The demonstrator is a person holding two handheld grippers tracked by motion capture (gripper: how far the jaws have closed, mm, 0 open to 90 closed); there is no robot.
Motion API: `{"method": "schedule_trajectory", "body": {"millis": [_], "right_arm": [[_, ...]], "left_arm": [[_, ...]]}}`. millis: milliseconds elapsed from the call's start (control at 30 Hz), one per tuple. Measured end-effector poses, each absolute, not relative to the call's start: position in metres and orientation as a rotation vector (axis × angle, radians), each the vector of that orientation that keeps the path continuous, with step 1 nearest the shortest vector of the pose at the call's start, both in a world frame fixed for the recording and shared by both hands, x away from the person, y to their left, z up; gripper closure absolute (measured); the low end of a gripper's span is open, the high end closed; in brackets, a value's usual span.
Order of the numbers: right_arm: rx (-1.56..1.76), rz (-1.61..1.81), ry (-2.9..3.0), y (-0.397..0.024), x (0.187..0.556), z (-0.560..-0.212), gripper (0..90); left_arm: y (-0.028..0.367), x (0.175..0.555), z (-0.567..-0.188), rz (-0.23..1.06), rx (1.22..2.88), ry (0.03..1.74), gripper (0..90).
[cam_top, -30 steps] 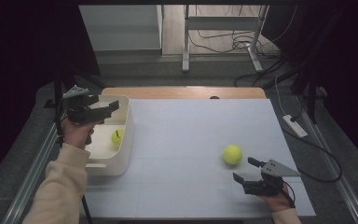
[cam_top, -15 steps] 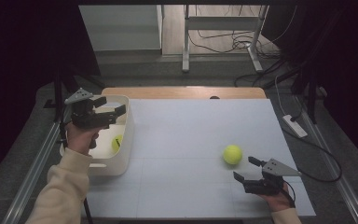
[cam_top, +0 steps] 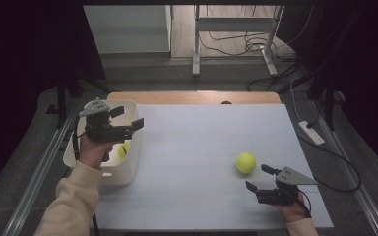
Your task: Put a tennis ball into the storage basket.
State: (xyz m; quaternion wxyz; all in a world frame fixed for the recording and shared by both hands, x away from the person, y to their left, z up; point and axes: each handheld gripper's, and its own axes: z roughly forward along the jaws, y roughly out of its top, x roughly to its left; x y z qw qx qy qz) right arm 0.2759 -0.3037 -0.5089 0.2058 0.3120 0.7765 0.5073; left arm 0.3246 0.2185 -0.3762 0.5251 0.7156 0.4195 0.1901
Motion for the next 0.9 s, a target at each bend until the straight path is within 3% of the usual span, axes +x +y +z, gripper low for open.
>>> {"method": "schedule_trajectory", "body": {"millis": [900], "right_arm": [[0.854, 1.409, 2.166, -0.308, 0.27, -0.51, 14.1]], "left_arm": [[0.17, 0.324, -0.383, 0.381, 1.771, 0.913, 9.9]]}}
